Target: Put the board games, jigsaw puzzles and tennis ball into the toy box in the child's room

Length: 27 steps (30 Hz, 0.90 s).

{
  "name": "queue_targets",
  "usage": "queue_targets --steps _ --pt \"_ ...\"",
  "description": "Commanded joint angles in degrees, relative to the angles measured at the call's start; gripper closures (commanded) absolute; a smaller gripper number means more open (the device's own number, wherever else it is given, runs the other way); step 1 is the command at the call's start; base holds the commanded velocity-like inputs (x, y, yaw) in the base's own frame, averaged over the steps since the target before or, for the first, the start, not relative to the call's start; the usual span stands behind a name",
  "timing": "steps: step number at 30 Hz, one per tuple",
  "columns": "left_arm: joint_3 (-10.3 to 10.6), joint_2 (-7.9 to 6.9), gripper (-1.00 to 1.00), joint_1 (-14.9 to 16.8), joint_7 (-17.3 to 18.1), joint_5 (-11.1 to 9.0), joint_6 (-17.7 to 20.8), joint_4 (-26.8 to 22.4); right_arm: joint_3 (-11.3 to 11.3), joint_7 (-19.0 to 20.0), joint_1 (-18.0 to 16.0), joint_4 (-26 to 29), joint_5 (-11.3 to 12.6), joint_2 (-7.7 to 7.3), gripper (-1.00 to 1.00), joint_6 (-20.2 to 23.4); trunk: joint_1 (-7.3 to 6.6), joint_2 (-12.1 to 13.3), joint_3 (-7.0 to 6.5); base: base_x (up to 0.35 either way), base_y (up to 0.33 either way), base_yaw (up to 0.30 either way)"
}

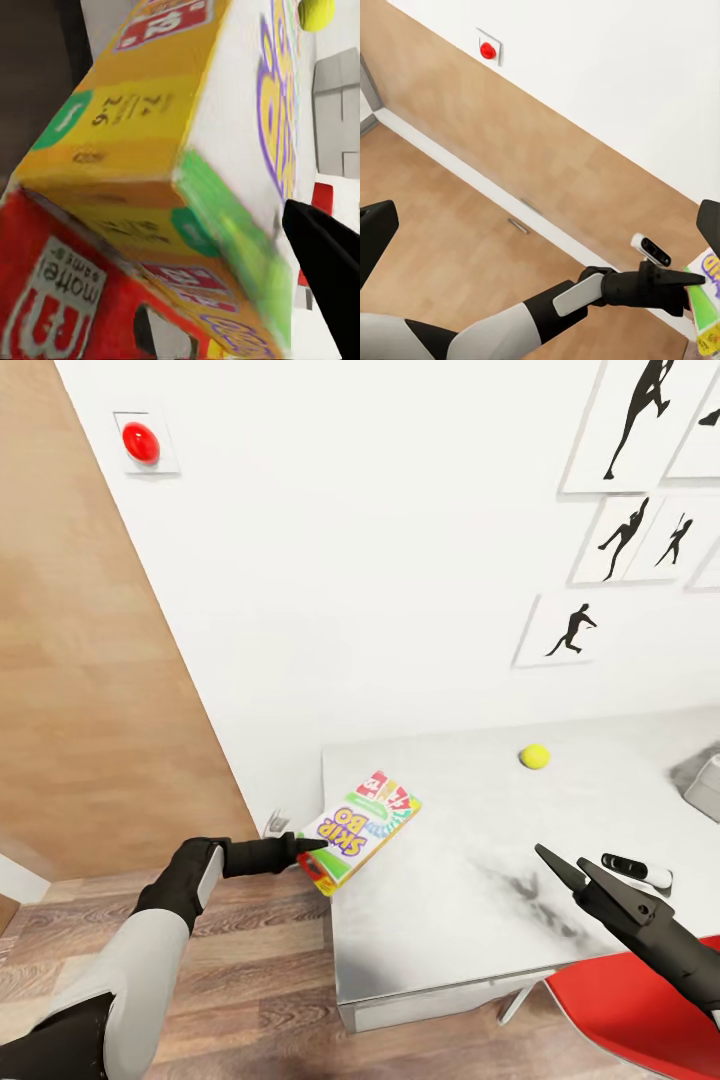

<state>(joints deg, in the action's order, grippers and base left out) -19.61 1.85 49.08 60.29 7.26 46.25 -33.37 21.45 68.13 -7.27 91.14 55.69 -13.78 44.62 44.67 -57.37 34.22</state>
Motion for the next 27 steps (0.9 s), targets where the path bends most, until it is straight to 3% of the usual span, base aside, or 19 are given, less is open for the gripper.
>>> queue_targets --steps 1,7,13,19,23,27 --pt "-0.5 0.09 1.00 0.1 0.4 0.6 0.4 -0.1 0.0 0.0 0.0 0.0 0.3 -0.02 -1.00 0.4 0.00 0.0 0.05 0.000 0.000 0.000" --pt "-0.5 0.05 1.00 0.1 0.4 0.4 0.5 0.0 0.0 0.0 0.0 0.0 0.2 -0.02 -1.00 0.4 0.00 0.0 0.05 0.000 0.000 0.000" --pt "-0.5 -0.12 1.00 0.1 0.6 0.3 0.6 -0.1 0.0 -0.1 0.0 0.0 0.2 -0.02 -1.00 0.4 -1.31 2.4 -1.03 0.000 0.000 0.000" --pt "-0.8 -0.56 1.00 0.3 1.7 0.2 1.6 -0.1 -0.2 -0.1 0.0 0.0 0.2 -0.02 -1.00 0.4 -1.31 2.4 -1.03 0.000 0.000 0.000" --pt "-0.8 -0.72 1.00 0.5 4.3 0.3 4.1 -0.6 -0.2 -0.3 0.0 0.0 0.2 -0.02 -1.00 0.3 -2.19 4.0 -1.74 0.000 0.000 0.000" --pt "-0.8 -2.58 1.00 0.7 7.4 0.3 6.3 -0.8 -1.0 -4.6 0.0 0.0 -1.3 0.00 -1.00 0.4 -3.07 5.6 -2.46 0.000 0.000 0.000"
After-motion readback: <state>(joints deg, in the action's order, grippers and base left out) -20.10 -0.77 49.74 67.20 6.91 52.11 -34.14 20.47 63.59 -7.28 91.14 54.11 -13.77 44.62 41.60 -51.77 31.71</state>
